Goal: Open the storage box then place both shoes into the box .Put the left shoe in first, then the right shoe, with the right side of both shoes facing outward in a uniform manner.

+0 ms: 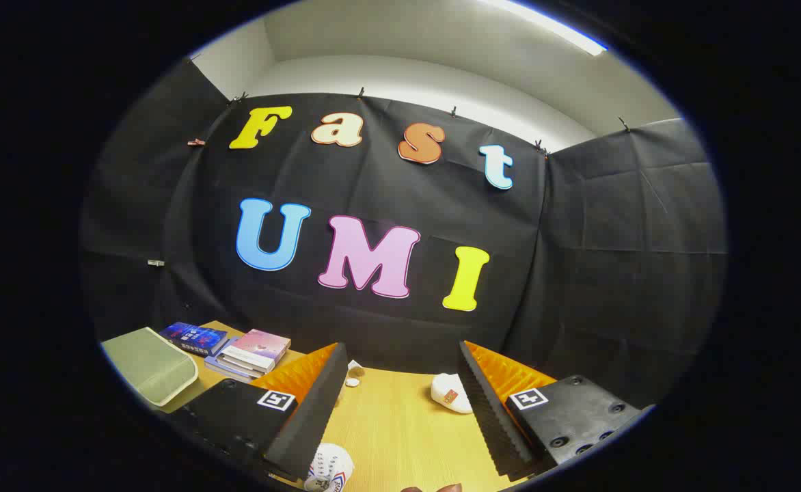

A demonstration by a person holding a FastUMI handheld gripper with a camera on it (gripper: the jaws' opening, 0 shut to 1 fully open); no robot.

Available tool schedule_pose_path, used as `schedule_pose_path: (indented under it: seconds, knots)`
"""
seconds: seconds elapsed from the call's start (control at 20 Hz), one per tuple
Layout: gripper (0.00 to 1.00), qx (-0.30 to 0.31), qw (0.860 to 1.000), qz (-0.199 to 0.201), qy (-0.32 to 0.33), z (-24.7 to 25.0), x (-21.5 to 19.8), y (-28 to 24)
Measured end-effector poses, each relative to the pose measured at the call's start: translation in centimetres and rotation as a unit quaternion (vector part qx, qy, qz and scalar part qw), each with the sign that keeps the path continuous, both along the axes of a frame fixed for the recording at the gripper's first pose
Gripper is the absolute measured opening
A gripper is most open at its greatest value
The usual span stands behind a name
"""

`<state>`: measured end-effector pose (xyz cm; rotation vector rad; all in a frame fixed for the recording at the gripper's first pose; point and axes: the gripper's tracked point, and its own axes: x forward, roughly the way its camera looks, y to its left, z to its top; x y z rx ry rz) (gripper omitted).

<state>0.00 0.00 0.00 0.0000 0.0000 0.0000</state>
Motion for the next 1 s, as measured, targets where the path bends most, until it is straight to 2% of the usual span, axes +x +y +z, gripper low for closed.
schedule_pose_path:
  seconds: [0.4, 0.7, 0.85, 1.0]
  knots:
    - [0.97, -0.008, 1.0, -0.005, -0.003, 0.2, -0.5, -0.2]
    - [0.97, -0.01, 1.0, 0.009, -0.011, 0.9, -0.9, 0.9]
    - [0.97, -0.01, 0.999, 0.03, -0.011, 0.8, -1.1, 2.2]
    - [0.97, 0.011, 0.996, 0.089, 0.005, 0.0, -1.3, 5.5]
